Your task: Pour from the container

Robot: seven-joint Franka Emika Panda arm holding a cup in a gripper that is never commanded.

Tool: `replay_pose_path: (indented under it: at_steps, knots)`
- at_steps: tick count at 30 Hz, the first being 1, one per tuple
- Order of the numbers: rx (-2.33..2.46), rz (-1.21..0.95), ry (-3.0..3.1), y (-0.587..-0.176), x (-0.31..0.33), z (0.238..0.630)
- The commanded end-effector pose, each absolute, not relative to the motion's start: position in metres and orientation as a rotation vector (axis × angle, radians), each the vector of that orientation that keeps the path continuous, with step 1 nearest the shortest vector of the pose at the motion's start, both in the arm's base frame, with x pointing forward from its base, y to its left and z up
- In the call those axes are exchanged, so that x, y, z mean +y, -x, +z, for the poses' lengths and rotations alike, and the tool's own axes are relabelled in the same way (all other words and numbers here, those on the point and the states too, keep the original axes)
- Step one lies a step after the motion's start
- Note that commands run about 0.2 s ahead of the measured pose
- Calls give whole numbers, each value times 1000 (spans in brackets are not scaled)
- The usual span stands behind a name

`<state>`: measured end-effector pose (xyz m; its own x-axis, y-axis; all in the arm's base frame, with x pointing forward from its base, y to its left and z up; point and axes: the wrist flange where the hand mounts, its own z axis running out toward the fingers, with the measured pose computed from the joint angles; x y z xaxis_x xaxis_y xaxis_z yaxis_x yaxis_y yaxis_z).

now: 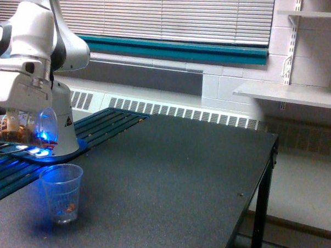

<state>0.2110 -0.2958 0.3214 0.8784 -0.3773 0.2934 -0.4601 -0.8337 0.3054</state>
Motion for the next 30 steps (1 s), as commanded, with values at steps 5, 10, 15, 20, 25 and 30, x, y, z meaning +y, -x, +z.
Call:
replay_pose_path:
  at_steps: [5,10,15,20,25,30]
  knots:
    - [-600,319,-2653,-219,-296,325]
    - [-581,308,-2648,-220,-296,326]
    - [-567,300,-2638,-219,-296,326]
    - [-546,289,-2631,-219,-297,326]
    - [-525,271,-2622,-217,-298,326]
    - [-511,254,-2613,-215,-300,326]
